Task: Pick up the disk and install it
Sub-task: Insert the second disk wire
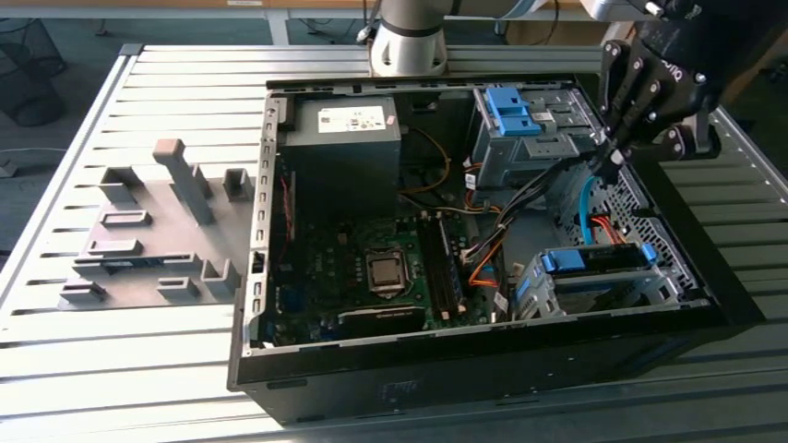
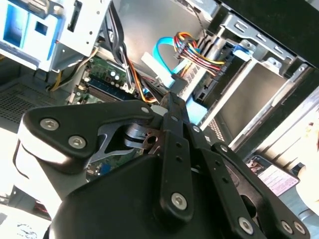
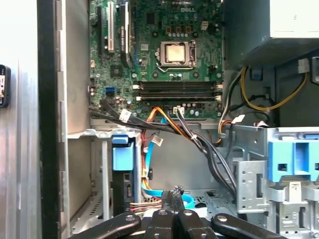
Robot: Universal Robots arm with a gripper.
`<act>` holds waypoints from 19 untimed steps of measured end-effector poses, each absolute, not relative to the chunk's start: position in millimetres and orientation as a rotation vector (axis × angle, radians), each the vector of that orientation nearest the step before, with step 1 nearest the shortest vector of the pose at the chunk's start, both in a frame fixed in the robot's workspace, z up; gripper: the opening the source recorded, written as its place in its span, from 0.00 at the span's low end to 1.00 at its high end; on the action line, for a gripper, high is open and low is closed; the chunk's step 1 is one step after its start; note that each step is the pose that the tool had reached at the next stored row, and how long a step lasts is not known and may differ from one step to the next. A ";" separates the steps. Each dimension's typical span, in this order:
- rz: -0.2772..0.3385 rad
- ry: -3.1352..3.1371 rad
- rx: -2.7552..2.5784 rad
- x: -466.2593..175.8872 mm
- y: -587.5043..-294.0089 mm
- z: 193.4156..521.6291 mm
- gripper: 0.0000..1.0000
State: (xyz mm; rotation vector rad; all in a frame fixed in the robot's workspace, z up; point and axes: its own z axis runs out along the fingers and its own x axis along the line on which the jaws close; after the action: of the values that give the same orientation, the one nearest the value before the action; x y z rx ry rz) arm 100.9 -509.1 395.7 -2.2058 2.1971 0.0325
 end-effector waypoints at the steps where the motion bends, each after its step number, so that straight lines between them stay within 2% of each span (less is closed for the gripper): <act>1: 0.033 2.198 -2.205 100.9 -507.2 395.7 0.11; 9: 0.017 2.216 -2.203 105.2 -501.0 395.1 0.11; 10: 0.012 2.220 -2.204 105.4 -500.0 394.9 0.11; 11: 0.012 2.223 -2.202 105.5 -498.5 394.5 0.17; 13: 0.013 2.227 -2.199 105.6 -494.8 394.0 0.17; 14: 0.014 2.230 -2.197 105.7 -493.0 393.7 0.24; 19: -0.031 2.259 -2.207 105.7 -488.4 392.1 0.24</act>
State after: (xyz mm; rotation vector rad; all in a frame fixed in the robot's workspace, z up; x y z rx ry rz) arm 105.7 -488.4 392.1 -2.2067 2.2589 -0.0312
